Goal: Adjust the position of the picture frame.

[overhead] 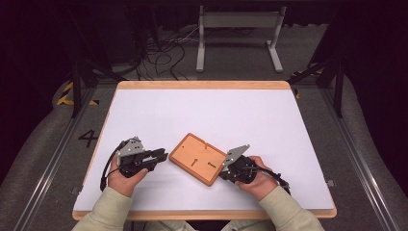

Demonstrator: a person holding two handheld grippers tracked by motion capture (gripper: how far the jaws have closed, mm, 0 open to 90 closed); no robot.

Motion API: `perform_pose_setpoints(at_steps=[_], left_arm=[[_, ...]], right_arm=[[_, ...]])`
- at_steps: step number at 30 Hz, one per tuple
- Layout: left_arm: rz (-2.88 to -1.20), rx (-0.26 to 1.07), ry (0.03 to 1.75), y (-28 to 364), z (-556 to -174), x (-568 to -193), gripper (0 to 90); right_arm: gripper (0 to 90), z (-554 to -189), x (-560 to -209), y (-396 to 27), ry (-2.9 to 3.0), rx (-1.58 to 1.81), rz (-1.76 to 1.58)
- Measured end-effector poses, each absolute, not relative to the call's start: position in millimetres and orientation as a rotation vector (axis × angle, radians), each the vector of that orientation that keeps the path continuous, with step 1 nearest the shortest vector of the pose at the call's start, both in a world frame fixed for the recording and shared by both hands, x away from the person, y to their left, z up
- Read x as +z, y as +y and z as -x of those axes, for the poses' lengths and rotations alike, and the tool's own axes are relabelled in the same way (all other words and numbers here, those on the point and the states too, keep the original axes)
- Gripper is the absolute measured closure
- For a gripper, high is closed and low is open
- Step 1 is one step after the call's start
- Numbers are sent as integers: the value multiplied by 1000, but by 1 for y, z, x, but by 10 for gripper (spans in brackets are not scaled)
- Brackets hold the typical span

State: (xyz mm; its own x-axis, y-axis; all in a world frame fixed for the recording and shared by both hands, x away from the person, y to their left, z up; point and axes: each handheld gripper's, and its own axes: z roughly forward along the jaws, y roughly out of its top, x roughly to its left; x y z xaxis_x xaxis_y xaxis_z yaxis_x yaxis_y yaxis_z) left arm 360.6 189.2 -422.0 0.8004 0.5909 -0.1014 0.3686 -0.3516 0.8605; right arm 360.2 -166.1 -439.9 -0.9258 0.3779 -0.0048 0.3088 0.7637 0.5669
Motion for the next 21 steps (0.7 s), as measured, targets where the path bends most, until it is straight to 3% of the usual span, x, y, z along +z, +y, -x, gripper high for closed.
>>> perform_pose_setpoints(at_steps=[9, 21], left_arm=[[-1989, 271, 763, 193, -360, -424, 772], [-1989, 234, 867, 202, -363, -428, 773]], right_arm=[[900, -393, -430, -199, 2580, 919, -830], [900, -396, -442, -179, 2745, 899, -741]])
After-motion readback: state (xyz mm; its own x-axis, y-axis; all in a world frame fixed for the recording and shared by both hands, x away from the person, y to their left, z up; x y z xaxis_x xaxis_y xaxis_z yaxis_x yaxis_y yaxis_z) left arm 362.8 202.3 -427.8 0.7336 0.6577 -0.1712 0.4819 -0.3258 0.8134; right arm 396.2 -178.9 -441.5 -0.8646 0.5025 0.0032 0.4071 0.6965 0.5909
